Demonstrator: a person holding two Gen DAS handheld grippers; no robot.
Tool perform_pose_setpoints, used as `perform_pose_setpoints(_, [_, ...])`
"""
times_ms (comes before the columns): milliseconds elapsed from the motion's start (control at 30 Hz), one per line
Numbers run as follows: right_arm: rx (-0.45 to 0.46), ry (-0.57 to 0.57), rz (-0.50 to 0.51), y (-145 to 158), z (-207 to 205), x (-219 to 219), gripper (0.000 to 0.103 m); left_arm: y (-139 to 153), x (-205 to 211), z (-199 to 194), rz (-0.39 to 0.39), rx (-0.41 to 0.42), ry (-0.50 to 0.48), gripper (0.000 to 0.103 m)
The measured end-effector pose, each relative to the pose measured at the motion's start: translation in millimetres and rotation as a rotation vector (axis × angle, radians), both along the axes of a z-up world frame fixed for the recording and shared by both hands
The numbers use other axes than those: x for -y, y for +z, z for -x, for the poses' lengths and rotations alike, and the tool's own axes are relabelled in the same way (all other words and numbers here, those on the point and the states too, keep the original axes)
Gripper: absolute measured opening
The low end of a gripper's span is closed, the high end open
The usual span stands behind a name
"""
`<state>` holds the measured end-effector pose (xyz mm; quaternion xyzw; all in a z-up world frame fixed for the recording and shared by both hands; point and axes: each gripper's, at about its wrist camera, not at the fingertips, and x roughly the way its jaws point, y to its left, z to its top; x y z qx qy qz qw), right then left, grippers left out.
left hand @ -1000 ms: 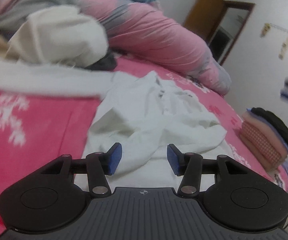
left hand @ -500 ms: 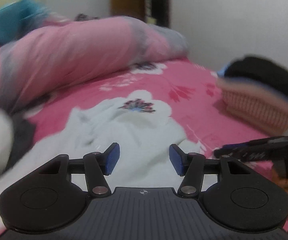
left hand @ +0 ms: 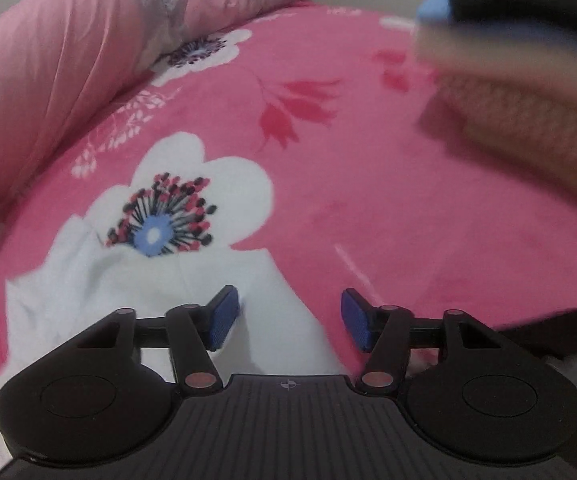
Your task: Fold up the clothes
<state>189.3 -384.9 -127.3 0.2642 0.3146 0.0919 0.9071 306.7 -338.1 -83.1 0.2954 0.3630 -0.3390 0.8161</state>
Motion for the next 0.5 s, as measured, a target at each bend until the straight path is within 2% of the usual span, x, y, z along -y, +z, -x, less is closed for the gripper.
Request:
perform_pose_setpoints(33, [0.005,0.003,0.020,0,1,-3,0.015,-5,2,-1,-0.012,0.016,0.009,0.037])
perform_pose_setpoints(100, [0.017,0.007,0.054,1,3,-9,0.011,-7,-4,-9,0.003,-0.002,0.042,0.004])
perform_pose_setpoints(133, [0.024,0.009,0.068,2,5,-11,0.008,-6,-10,-14,0.028,-0.020,0.067,0.001])
perform_pose_setpoints(200, [0.040,0.017,0.094,3,9,-15,0.006,3,-29,-28,0.140,-0.068,0.133,0.000])
perform_pose_setpoints(300, [0.060,0.020,0.127,4,13,-20,0.006,15,-68,-53,0.384,-0.211,0.248,0.000])
perform_pose_setpoints(367, [0.078,0.024,0.151,6,16,-23,0.005,13,-92,-67,0.521,-0.302,0.316,0.000])
perform_pose_setpoints(500, [0.103,0.041,0.209,9,20,-31,0.005,3,-129,-80,0.758,-0.396,0.401,0.000])
